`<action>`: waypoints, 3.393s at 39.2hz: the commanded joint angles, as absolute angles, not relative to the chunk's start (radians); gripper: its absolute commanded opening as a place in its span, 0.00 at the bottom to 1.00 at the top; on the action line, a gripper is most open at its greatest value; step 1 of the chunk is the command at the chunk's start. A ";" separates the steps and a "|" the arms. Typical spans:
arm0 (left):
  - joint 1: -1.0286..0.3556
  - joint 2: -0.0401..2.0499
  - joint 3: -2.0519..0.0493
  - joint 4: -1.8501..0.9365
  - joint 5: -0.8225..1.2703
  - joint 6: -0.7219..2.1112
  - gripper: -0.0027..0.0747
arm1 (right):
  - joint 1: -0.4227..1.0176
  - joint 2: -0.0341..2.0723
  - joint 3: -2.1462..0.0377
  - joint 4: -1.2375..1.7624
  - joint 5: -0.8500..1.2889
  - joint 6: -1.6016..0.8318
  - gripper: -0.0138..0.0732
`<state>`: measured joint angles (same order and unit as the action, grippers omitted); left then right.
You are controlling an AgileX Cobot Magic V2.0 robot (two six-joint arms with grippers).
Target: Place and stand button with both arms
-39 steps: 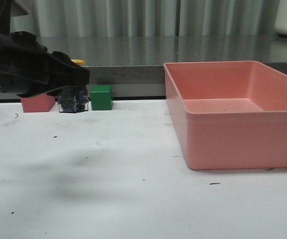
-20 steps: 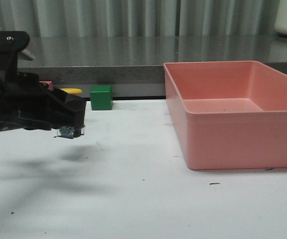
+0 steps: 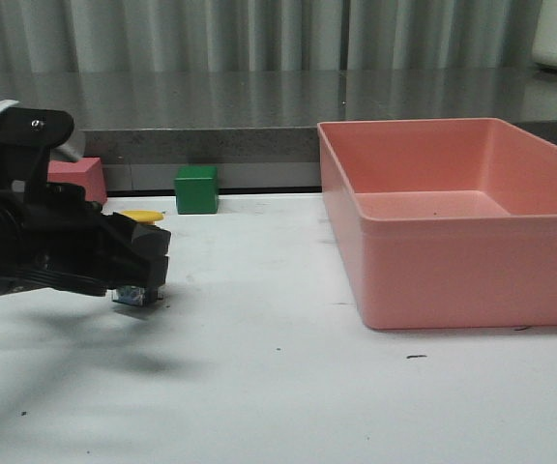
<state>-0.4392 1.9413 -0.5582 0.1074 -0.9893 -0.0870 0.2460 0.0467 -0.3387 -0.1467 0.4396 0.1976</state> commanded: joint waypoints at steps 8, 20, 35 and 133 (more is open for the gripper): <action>-0.437 1.920 -0.576 0.103 -1.061 -0.090 0.17 | 0.240 0.061 -0.364 -0.165 0.355 0.187 0.08; -0.437 1.920 -0.576 0.107 -1.162 -0.090 0.56 | 0.240 0.061 -0.364 -0.165 0.355 0.187 0.08; -0.439 1.896 -0.576 0.107 -1.130 -0.090 0.71 | 0.240 0.061 -0.364 -0.165 0.355 0.187 0.08; -0.401 0.068 -0.381 0.000 0.330 -0.060 0.01 | 0.240 0.061 -0.364 -0.165 0.355 0.187 0.08</action>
<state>-0.4237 0.0975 -0.3948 0.0140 0.4333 -0.0665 0.2460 0.0467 -0.3387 -0.1467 0.4396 0.1976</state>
